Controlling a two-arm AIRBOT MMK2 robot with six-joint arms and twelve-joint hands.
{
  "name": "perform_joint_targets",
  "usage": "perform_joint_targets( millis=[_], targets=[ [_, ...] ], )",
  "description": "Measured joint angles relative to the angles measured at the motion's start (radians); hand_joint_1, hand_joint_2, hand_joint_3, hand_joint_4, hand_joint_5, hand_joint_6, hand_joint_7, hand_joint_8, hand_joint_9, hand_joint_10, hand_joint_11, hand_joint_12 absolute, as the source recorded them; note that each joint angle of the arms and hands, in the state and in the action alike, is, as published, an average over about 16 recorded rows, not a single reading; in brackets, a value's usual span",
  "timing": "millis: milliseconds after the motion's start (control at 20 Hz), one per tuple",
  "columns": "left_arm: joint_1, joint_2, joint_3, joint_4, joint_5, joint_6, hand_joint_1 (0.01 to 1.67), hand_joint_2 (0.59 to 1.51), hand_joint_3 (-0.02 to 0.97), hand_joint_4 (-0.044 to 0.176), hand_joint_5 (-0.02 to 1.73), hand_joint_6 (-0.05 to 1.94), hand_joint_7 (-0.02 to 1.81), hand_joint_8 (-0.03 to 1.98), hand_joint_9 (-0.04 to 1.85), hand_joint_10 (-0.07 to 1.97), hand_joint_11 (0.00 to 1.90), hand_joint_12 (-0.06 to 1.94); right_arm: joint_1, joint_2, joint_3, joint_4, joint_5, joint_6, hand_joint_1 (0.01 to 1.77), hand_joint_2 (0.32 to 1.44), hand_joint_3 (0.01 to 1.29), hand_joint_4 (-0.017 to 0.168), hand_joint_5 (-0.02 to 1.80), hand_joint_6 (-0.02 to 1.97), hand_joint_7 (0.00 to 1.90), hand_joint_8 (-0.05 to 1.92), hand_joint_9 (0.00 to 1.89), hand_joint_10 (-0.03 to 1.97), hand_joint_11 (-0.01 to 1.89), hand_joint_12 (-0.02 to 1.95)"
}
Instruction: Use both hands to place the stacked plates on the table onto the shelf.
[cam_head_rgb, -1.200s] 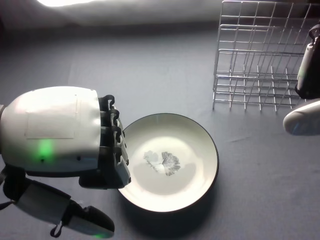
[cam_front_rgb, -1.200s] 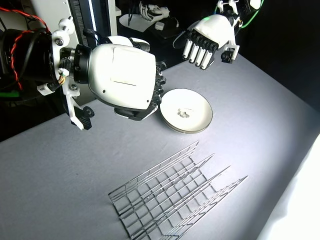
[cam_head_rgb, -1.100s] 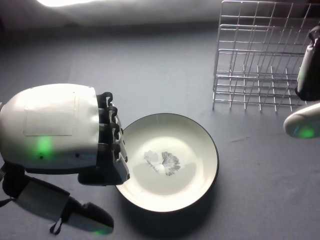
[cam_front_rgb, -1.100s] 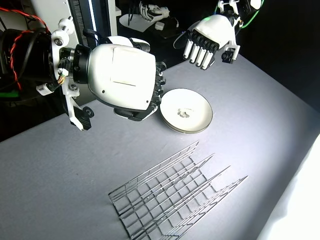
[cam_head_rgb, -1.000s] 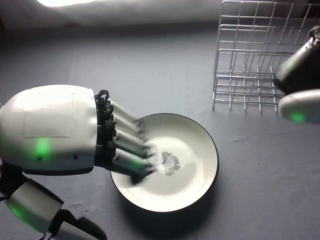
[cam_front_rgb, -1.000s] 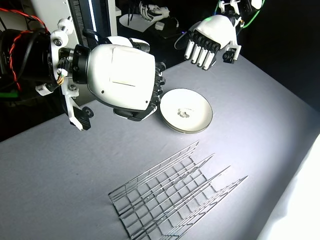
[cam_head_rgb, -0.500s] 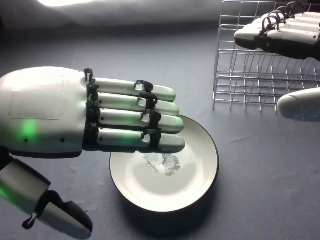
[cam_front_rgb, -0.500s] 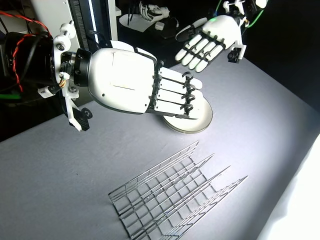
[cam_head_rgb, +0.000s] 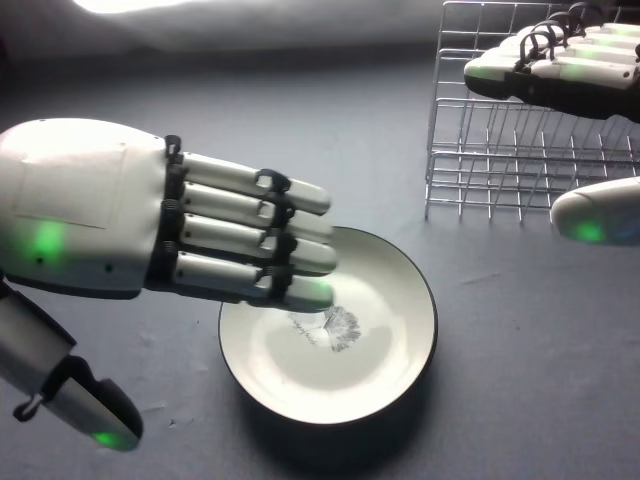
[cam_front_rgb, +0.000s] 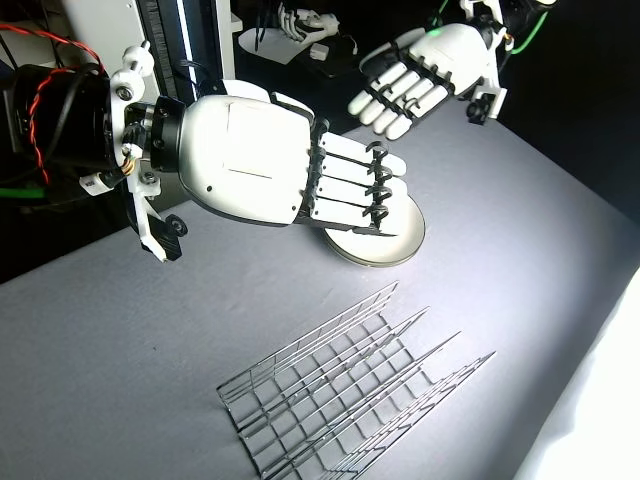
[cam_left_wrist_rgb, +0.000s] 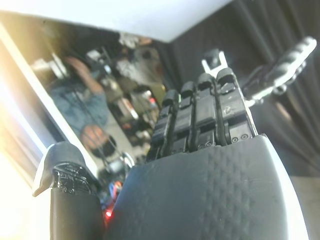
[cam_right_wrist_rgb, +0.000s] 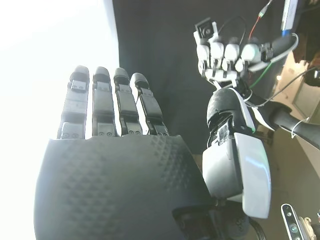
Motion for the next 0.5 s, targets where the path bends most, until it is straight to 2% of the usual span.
perform_joint_targets(
  millis=[200, 500],
  targets=[
    [-0.012, -0.031, 0.061, 0.08, -0.042, -0.004, 0.02, 1.084, 0.022, 0.0, 0.02, 0.0, 0.02, -0.01, 0.02, 0.01, 0.01, -0.01, -0.002, -0.003, 0.0, -0.011, 0.008, -0.003, 0.03, 1.24, 0.02, -0.002, 0.02, 0.02, 0.02, 0.01, 0.02, 0.01, 0.01, -0.01],
    [0.008, -0.085, 0.135, 0.178, -0.101, 0.022, 0.02, 1.086, 0.021, 0.0, 0.03, 0.0, 0.02, -0.01, 0.02, 0.01, 0.01, -0.01, -0.005, -0.006, 0.0, -0.028, 0.018, -0.006, 0.03, 1.23, 0.02, -0.002, 0.02, 0.02, 0.02, 0.01, 0.01, 0.01, 0.01, -0.01]
  ],
)
